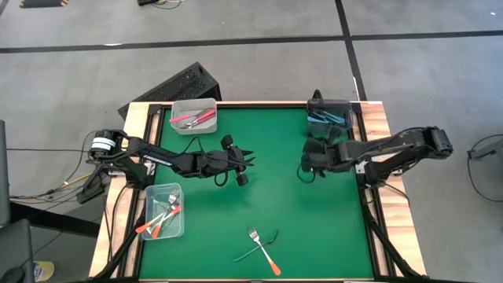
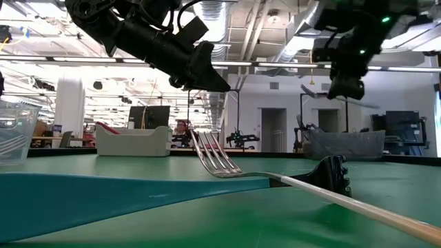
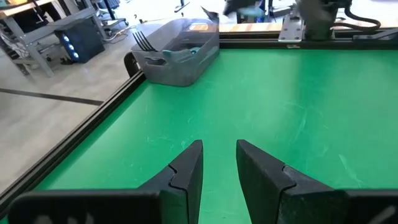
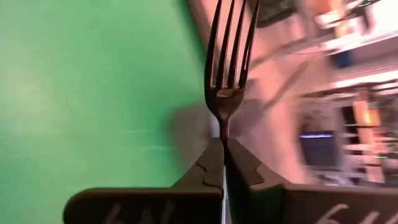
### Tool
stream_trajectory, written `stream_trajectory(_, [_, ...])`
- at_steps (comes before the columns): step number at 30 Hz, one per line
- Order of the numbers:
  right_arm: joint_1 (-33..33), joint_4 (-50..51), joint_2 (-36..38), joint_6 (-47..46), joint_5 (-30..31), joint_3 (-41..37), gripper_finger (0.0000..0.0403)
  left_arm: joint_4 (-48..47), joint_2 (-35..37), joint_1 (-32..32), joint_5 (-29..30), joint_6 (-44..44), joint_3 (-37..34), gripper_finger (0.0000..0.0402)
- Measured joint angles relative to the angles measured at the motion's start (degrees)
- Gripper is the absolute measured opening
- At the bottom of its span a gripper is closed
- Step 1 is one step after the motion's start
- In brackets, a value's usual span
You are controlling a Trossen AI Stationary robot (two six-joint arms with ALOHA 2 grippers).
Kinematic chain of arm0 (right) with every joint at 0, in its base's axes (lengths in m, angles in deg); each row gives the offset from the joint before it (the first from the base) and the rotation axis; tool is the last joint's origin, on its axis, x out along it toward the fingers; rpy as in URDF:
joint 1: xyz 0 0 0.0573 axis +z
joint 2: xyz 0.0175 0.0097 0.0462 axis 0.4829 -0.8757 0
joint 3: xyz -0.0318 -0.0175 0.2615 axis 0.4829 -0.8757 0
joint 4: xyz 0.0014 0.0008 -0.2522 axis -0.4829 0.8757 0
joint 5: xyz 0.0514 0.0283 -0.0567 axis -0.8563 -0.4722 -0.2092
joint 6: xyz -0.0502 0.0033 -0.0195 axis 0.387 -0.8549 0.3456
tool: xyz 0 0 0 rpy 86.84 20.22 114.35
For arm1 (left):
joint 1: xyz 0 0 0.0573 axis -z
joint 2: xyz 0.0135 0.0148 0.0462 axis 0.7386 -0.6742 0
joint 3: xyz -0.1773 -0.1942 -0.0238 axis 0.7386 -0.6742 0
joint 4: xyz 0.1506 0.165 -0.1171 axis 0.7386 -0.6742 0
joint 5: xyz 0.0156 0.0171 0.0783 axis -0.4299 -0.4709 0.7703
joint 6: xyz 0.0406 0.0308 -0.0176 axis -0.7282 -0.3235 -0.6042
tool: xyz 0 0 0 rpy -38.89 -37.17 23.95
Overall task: Sort silverware by color (type)
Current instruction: Put the blue fork into the black bin
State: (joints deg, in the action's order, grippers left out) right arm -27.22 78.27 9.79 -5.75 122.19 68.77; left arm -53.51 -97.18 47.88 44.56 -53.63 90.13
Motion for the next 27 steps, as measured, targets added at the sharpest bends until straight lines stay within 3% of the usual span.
stream_trajectory(3, [-6.3,-4.5,1.6,13.1,4.0,0.1,0.0015,-0.9,0.0,0.0,0.0,0.1,0.0,0.0087])
stream_trajectory(7, [-16.5,-12.2,3.1,27.3,3.7,0.1,0.0015,-2.6,0.0,0.0,0.0,0.6,0.0,0.0087])
stream_trajectory(11, [-26.4,-20.1,3.5,37.6,-4.0,0.1,0.0015,-4.2,0.0,0.0,0.0,1.0,0.0,0.0087])
stream_trajectory(17, [-35.6,-28.0,1.7,47.4,-14.1,0.1,0.0015,-7.8,0.0,0.0,0.2,2.1,0.0,0.0087])
stream_trajectory(22, [-38.6,-30.2,-1.1,52.2,-14.2,0.1,0.0023,-8.9,0.0,0.0,1.8,2.3,-0.4,0.0087])
stream_trajectory(27, [-41.5,-29.3,-4.1,50.8,-14.3,0.1,0.0064,-8.9,0.0,0.0,3.2,2.8,-1.4,0.0087])
